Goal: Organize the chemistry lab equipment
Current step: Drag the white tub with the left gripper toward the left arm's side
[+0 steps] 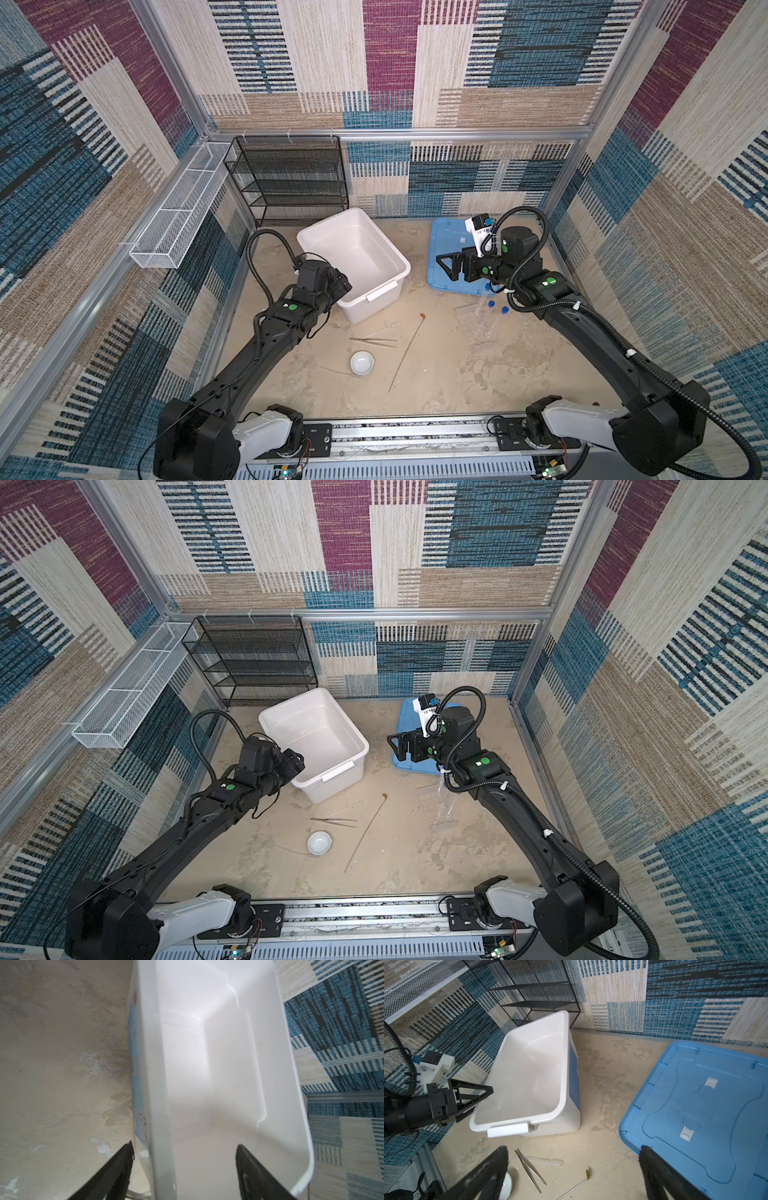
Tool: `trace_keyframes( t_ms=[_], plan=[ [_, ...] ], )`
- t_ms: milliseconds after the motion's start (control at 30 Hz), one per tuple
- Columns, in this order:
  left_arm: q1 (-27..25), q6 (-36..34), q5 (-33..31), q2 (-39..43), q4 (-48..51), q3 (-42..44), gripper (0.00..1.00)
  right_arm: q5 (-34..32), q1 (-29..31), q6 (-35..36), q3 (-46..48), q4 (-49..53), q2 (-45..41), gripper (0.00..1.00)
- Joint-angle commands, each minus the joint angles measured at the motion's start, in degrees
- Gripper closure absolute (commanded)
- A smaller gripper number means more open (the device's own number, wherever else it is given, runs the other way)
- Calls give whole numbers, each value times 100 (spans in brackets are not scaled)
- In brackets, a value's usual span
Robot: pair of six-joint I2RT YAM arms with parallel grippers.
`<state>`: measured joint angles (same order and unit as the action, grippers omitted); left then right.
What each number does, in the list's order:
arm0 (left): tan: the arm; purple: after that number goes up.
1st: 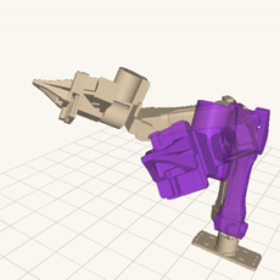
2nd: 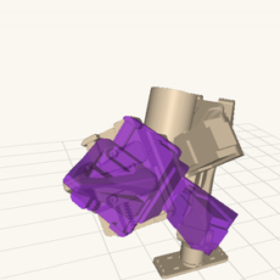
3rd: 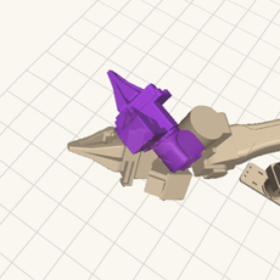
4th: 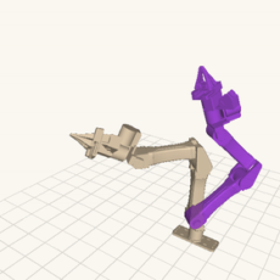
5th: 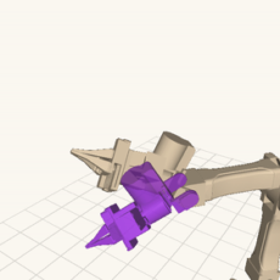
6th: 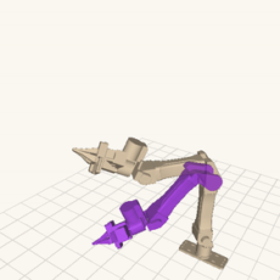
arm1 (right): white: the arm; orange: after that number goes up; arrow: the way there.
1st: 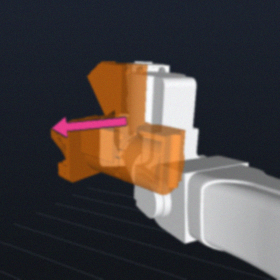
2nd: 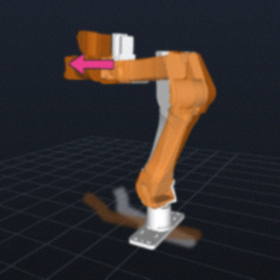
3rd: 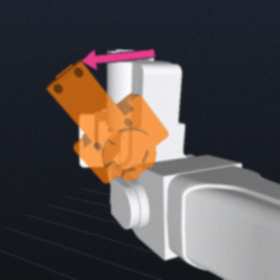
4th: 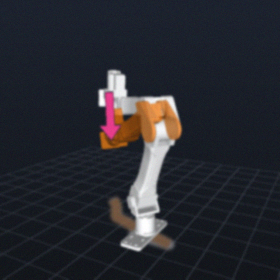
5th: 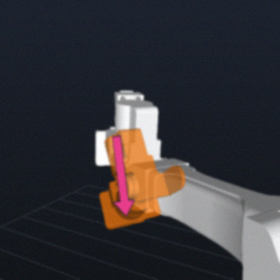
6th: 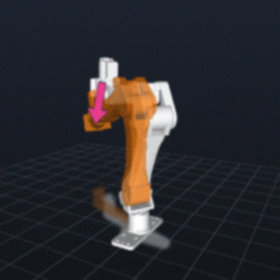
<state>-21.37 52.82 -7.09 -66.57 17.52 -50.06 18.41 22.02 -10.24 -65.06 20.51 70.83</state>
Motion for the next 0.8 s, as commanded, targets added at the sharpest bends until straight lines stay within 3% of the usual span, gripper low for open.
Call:
trace_keyframes(
  t_ms=[0,200,467,600,767],
  plan=[
    [-195,223,77,51,-165,45,21,-11,9,38,-76,-34,44,1],
    [-723,588,104,-97,-645,149,21,-154,8,-91,-61,-163,32,1],
    [-1197,382,27,-689,-1232,-305,19,-197,8,-169,-106,-223,153,1],
    [-1232,284,814,-1242,-1477,-535,17,-288,5,-147,-43,-244,13,1],
    [-1466,-14,741,-955,-911,-620,15,-129,5,-161,118,-157,-288,1]
  ],
)
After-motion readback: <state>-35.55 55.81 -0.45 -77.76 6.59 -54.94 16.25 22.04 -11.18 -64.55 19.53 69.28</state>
